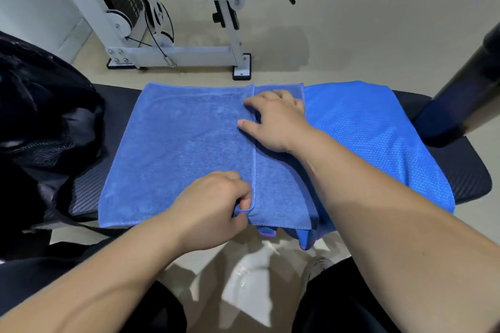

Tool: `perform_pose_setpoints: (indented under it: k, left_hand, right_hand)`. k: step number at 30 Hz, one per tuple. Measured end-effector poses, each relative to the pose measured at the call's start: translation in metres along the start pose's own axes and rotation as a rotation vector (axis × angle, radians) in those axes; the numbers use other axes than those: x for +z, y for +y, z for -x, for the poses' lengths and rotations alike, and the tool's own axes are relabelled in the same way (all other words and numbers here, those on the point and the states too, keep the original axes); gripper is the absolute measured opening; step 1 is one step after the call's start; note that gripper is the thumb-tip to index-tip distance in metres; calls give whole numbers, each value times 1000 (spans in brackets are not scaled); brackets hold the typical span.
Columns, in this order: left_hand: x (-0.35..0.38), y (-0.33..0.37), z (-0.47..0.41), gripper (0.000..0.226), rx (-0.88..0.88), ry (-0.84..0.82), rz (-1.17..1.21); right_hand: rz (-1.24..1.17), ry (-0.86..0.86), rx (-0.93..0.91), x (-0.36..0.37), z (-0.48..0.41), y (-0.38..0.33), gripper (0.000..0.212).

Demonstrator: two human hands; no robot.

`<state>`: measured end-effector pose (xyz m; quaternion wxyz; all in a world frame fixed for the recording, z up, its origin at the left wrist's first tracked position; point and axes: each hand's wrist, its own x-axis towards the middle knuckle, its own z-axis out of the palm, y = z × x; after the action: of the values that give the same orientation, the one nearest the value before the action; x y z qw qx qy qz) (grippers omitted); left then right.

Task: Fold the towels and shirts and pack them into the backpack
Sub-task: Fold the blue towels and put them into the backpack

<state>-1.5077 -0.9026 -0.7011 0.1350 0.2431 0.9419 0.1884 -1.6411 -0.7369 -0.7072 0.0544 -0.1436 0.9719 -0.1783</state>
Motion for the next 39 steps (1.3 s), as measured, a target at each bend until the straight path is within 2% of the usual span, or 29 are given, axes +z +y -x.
perform_pose_setpoints:
  k: [3,8,11,16,21,24,26,28,32,37,39]
  left_hand:
    - [0,-4,1,7,13,5,22]
    - [-12,-1,3,21,-45,-5,167]
    - [-30,6,8,26,-68,5,203]
    - [-70,42,19,17,-46,67,123]
    - [-62,76,-4,13,3,56,181]
    - [-26,79,-27,6,-19,-57,195]
    - [-4,77,-35,4,-28,-115,161]
    - [7,74,-37,3,-46,-94,152]
    - [4,74,-36,5,-65,-69,242]
    - [-16,81,-33,9,-91,-12,365]
    - [-19,86,-34,9,-83,24,402]
  right_hand:
    - [-13,-19,16,4,-5,-5,49]
    - [-52,-46,-24,7,-8,-9,39]
    - [-157,19,-64,-5,-6,-10,35]
    - [-389,179,-201,-52,7,-12,34]
    - [-324,294,-91,-65,14,21,26]
    - [-204,111,27,-52,19,49,20]
    - [-134,-76,22,-41,26,60,22]
    - [-114,-125,-4,-36,30,63,29]
    - [-207,-44,22,-39,30,65,37]
    - [-388,161,41,-48,29,64,42]
    - [-368,193,72,-49,26,65,44]
